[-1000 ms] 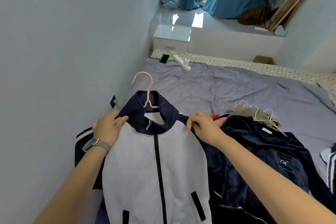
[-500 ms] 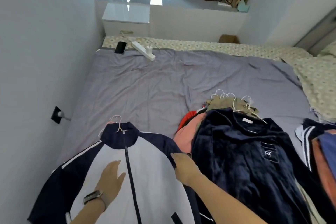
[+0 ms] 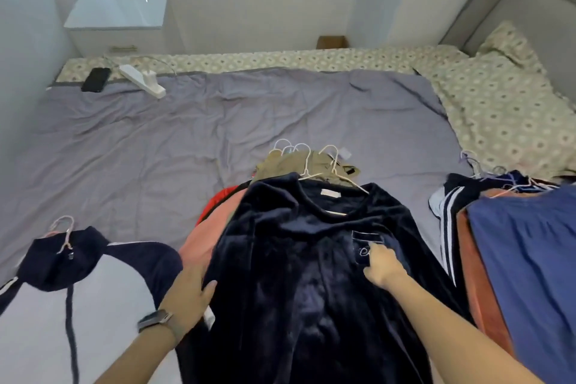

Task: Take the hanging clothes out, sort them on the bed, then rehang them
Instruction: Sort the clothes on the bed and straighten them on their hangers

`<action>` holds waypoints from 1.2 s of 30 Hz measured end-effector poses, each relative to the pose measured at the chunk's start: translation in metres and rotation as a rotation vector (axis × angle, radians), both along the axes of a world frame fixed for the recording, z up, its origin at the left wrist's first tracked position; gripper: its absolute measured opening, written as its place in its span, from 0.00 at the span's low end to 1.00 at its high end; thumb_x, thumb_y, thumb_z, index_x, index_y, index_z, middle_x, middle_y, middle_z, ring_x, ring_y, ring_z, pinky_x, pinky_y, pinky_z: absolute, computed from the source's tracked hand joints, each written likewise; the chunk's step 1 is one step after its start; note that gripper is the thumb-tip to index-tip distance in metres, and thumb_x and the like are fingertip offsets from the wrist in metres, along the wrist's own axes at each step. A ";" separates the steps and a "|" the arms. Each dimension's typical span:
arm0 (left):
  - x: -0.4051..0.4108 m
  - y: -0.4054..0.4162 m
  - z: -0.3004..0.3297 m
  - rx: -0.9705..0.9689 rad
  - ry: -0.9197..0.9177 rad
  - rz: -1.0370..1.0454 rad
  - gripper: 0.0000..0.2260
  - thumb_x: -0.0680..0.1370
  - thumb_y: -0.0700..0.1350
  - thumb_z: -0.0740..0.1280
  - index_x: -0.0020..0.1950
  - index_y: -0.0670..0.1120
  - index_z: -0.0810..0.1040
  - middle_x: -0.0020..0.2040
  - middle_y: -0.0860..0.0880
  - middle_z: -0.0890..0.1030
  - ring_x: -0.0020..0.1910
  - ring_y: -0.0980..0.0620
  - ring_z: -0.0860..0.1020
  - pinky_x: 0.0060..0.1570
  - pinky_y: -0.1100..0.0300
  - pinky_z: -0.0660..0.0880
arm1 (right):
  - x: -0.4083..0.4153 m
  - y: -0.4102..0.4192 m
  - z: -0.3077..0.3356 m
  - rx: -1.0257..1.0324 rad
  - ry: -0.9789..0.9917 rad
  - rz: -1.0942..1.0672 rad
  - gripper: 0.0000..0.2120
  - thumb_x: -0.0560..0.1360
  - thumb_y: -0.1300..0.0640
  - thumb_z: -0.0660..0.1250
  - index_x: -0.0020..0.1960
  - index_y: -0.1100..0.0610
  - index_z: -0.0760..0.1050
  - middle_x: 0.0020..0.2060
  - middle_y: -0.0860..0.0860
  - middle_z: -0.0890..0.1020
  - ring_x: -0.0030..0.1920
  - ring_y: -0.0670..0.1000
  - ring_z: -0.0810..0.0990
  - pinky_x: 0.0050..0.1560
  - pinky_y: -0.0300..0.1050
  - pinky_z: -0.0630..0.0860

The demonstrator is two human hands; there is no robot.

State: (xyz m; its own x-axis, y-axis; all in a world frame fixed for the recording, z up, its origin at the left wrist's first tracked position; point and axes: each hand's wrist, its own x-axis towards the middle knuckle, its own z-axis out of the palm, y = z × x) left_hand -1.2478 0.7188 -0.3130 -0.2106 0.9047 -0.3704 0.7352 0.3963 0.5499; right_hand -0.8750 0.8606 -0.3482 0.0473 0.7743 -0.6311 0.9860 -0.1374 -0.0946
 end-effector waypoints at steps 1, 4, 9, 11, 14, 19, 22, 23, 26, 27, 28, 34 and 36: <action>0.021 0.012 -0.003 0.001 0.008 -0.003 0.20 0.77 0.42 0.66 0.68 0.45 0.67 0.61 0.49 0.73 0.62 0.48 0.73 0.61 0.57 0.68 | 0.016 0.010 -0.006 0.015 0.023 -0.007 0.27 0.71 0.58 0.66 0.69 0.57 0.65 0.65 0.56 0.73 0.65 0.59 0.70 0.62 0.51 0.73; 0.081 0.041 -0.012 -0.014 0.028 -0.018 0.24 0.77 0.44 0.66 0.72 0.44 0.64 0.70 0.48 0.68 0.70 0.50 0.66 0.70 0.57 0.62 | 0.051 0.049 -0.021 0.050 0.071 0.004 0.34 0.72 0.59 0.66 0.75 0.59 0.57 0.68 0.57 0.69 0.68 0.59 0.67 0.64 0.51 0.71; 0.141 0.067 -0.027 -0.002 0.073 -0.034 0.18 0.78 0.43 0.64 0.67 0.46 0.71 0.71 0.50 0.65 0.72 0.51 0.61 0.70 0.62 0.56 | 0.079 0.121 -0.051 0.105 0.101 0.037 0.33 0.71 0.59 0.67 0.73 0.61 0.59 0.67 0.60 0.70 0.67 0.62 0.68 0.65 0.53 0.70; 0.154 0.070 -0.034 0.014 0.104 0.010 0.16 0.78 0.41 0.63 0.65 0.47 0.73 0.70 0.51 0.66 0.72 0.51 0.61 0.69 0.64 0.54 | 0.084 0.147 -0.065 0.160 0.121 0.045 0.31 0.69 0.58 0.67 0.70 0.62 0.62 0.65 0.60 0.71 0.65 0.62 0.69 0.65 0.52 0.70; 0.167 0.069 -0.035 0.022 0.102 0.048 0.16 0.78 0.40 0.63 0.65 0.47 0.73 0.70 0.52 0.66 0.72 0.51 0.61 0.68 0.63 0.55 | 0.086 0.172 -0.081 0.162 0.095 0.074 0.30 0.72 0.51 0.68 0.68 0.62 0.62 0.65 0.60 0.71 0.66 0.62 0.68 0.65 0.52 0.67; 0.178 0.061 -0.033 0.032 0.084 0.103 0.16 0.76 0.39 0.64 0.64 0.46 0.74 0.68 0.51 0.68 0.69 0.52 0.64 0.66 0.67 0.55 | 0.082 0.169 -0.100 0.062 0.208 0.046 0.25 0.74 0.41 0.64 0.61 0.60 0.71 0.56 0.58 0.80 0.55 0.61 0.78 0.55 0.52 0.75; 0.181 0.045 -0.024 0.052 0.055 0.179 0.15 0.76 0.38 0.65 0.62 0.47 0.75 0.64 0.54 0.69 0.67 0.52 0.67 0.66 0.64 0.59 | 0.076 0.133 -0.074 0.324 0.208 -0.042 0.26 0.74 0.34 0.60 0.49 0.58 0.73 0.40 0.53 0.81 0.42 0.57 0.79 0.40 0.48 0.75; 0.183 0.040 -0.019 0.068 0.044 0.202 0.15 0.76 0.38 0.65 0.62 0.48 0.75 0.62 0.56 0.68 0.66 0.52 0.68 0.66 0.63 0.62 | 0.075 0.116 -0.058 0.423 0.212 -0.065 0.27 0.73 0.33 0.59 0.44 0.58 0.72 0.34 0.51 0.79 0.38 0.56 0.78 0.35 0.46 0.73; 0.183 0.027 0.004 0.129 0.038 0.230 0.15 0.76 0.38 0.65 0.62 0.48 0.75 0.61 0.57 0.68 0.65 0.55 0.68 0.67 0.57 0.66 | 0.075 0.062 0.000 0.476 0.281 -0.090 0.29 0.72 0.32 0.61 0.31 0.58 0.68 0.23 0.49 0.72 0.28 0.51 0.71 0.28 0.45 0.63; 0.181 0.025 0.012 0.162 0.039 0.229 0.16 0.76 0.38 0.65 0.63 0.48 0.74 0.62 0.56 0.69 0.64 0.56 0.68 0.67 0.54 0.67 | 0.077 0.045 0.017 0.442 0.313 -0.082 0.29 0.71 0.32 0.62 0.28 0.57 0.66 0.22 0.49 0.71 0.26 0.51 0.71 0.27 0.45 0.61; 0.179 0.024 0.021 0.198 0.035 0.224 0.17 0.76 0.38 0.65 0.65 0.47 0.73 0.63 0.54 0.70 0.64 0.58 0.67 0.67 0.53 0.68 | 0.080 0.028 0.032 0.408 0.346 -0.077 0.29 0.70 0.32 0.63 0.25 0.55 0.64 0.21 0.49 0.71 0.26 0.50 0.71 0.27 0.45 0.61; 0.164 0.020 0.084 0.238 0.208 0.077 0.30 0.75 0.42 0.69 0.73 0.54 0.61 0.74 0.48 0.62 0.75 0.45 0.57 0.65 0.45 0.65 | 0.106 -0.065 0.125 0.356 0.634 -0.101 0.28 0.65 0.36 0.70 0.24 0.55 0.63 0.18 0.45 0.66 0.22 0.43 0.64 0.26 0.39 0.58; 0.163 0.003 0.105 0.258 0.328 0.071 0.27 0.74 0.46 0.70 0.70 0.56 0.65 0.70 0.47 0.67 0.73 0.41 0.60 0.61 0.38 0.66 | 0.117 -0.088 0.152 0.348 0.696 -0.094 0.32 0.62 0.31 0.69 0.25 0.58 0.64 0.19 0.46 0.65 0.23 0.42 0.62 0.27 0.41 0.57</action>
State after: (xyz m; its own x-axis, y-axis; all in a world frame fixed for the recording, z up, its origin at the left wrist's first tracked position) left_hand -1.0845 0.7216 -0.2077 -0.3452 0.9378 -0.0369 0.8634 0.3328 0.3792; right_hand -0.7577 0.7730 -0.1961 -0.1947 0.9454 -0.2612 0.6697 -0.0664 -0.7396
